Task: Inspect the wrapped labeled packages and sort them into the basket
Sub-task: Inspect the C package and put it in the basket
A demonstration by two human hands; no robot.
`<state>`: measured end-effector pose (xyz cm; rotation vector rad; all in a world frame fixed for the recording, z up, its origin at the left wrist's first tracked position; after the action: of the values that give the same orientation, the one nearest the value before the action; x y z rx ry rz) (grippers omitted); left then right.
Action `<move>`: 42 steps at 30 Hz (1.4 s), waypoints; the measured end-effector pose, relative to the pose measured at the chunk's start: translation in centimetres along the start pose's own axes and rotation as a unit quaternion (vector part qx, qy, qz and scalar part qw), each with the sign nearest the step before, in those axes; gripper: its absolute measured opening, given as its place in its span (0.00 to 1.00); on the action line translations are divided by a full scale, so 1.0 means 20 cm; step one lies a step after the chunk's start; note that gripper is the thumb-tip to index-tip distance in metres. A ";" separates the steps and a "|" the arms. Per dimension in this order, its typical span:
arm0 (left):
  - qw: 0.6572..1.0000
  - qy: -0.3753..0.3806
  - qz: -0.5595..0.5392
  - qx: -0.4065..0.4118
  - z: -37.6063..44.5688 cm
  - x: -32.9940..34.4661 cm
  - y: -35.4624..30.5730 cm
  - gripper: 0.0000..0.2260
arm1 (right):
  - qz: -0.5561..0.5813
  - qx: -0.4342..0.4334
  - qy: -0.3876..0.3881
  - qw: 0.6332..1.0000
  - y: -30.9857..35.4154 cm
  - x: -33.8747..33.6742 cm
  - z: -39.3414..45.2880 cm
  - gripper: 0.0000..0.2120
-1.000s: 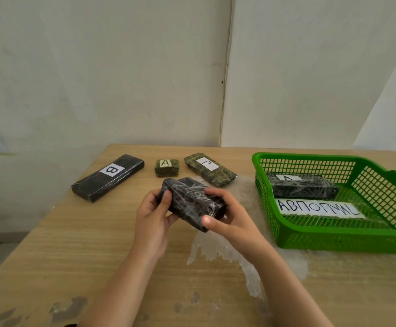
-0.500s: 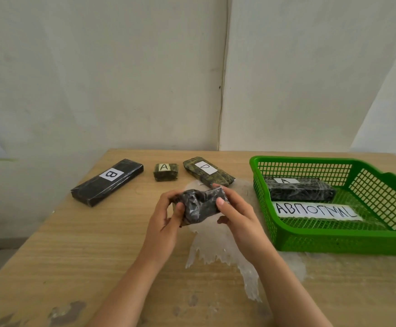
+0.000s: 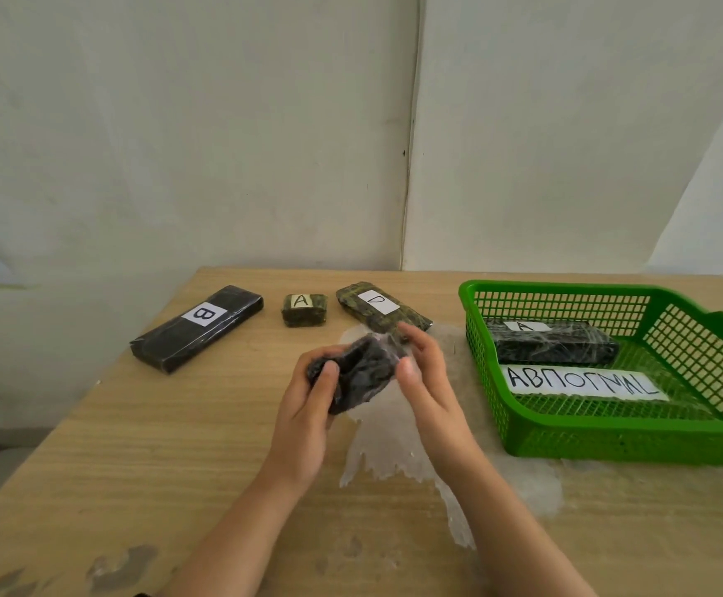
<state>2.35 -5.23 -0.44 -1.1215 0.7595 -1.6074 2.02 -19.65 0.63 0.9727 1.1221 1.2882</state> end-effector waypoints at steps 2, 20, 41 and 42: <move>0.996 -0.027 -0.080 -0.022 0.01 -0.02 -0.01 0.10 | 0.018 0.031 -0.020 0.999 -0.02 -0.02 0.01 0.27; 0.990 0.043 0.110 0.076 -0.02 -0.04 -0.11 0.09 | 0.048 0.064 -0.034 0.996 -0.08 -0.02 0.03 0.21; 0.992 0.009 0.125 0.016 -0.04 -0.03 -0.10 0.16 | 0.062 0.032 -0.068 0.995 0.08 -0.09 0.01 0.06; 0.989 0.021 0.146 0.032 -0.04 -0.02 -0.13 0.20 | 0.039 0.017 -0.068 0.997 0.12 -0.10 0.00 0.06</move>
<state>0.64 -4.01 1.41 -0.8884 0.8521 -1.4004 1.68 -21.52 3.18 1.1232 1.0121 1.2488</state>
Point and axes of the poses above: each hand's wrist, its own z-axis towards the middle knuckle, its own x-axis out of the palm, y = z × x, the point moved 6 cm from there along z, towards the middle knuckle, and after that the axes turned 6 degrees about x, right-handed, at the moved point
